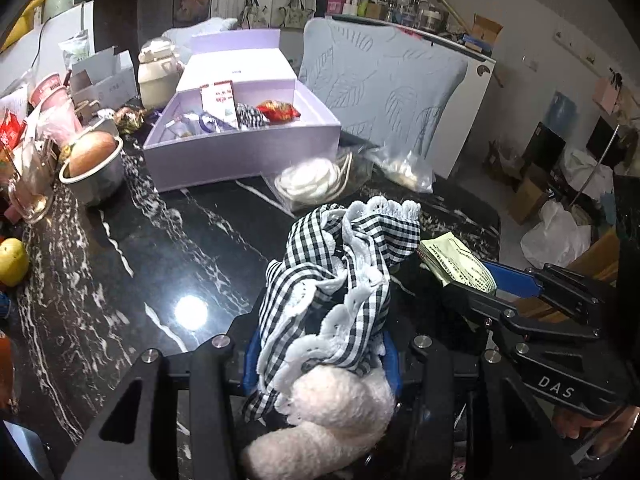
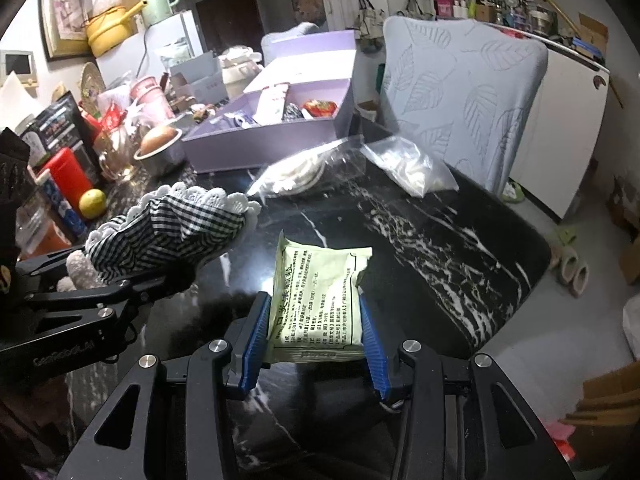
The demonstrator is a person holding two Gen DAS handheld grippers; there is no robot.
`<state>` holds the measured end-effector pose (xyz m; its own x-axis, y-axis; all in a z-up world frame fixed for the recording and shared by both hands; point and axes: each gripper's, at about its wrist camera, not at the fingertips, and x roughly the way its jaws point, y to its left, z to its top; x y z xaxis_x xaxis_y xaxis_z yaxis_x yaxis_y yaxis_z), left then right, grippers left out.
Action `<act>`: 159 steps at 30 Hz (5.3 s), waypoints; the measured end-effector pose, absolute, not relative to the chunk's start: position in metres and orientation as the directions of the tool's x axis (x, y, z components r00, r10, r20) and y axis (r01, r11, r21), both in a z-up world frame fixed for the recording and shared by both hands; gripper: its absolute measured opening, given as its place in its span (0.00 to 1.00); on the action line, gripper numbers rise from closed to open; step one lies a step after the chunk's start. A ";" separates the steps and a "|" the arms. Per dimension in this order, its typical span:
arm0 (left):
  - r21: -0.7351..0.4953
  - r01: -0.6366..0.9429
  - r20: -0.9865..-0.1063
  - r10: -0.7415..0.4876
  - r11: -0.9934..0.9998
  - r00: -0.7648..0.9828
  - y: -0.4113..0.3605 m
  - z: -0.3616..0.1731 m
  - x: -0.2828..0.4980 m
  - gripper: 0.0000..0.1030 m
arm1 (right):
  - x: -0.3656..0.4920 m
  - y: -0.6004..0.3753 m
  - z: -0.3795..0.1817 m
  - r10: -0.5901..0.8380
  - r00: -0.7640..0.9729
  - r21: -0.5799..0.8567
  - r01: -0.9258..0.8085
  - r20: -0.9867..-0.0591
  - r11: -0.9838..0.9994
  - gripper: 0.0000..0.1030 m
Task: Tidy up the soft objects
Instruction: 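Carry the scrunchie and green packet toward the lavender box, then lower the scrunchie and green packet into the lavender box and open both grippers, then withdraw both tools from the box toward the two clear bags on the table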
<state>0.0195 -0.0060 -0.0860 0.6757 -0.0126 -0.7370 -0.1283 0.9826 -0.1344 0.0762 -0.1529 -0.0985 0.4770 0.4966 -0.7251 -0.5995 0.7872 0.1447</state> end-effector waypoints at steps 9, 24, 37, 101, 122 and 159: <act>-0.124 -0.122 -0.668 0.008 0.985 0.744 0.001 -0.054 0.020 0.45 | 0.071 -0.145 -0.062 0.536 0.519 0.118 -0.636 -0.666 0.762 0.42; -0.102 -0.112 -0.529 0.042 0.989 0.848 0.016 0.008 0.049 0.45 | 0.095 -0.122 -0.001 0.601 0.577 0.055 -0.695 -0.554 0.717 0.42; -0.094 -0.138 -0.463 0.079 0.986 0.883 0.050 0.034 0.104 0.45 | 0.152 -0.095 0.027 0.640 0.585 0.058 -0.714 -0.498 0.698 0.42; -0.017 -0.390 -0.797 0.223 0.921 0.562 0.188 -0.092 0.291 0.47 | 0.354 0.052 -0.095 0.464 0.404 0.083 -0.677 -0.789 0.731 0.44; -0.010 -0.441 -0.804 0.255 0.897 0.537 0.183 -0.069 0.277 0.74 | 0.333 0.042 -0.053 0.457 0.467 0.034 -0.671 -0.757 0.741 0.63; 0.070 -0.384 -0.520 0.362 0.921 0.774 0.075 0.090 0.132 0.77 | 0.186 -0.067 0.089 0.549 0.699 -0.029 -0.629 -0.459 0.777 0.88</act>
<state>0.1323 0.0749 0.0898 0.7739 0.3618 -0.5198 -0.3835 0.9209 0.0699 0.1856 -0.0671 0.0890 0.6986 0.5493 -0.4585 -0.6294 0.7765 -0.0287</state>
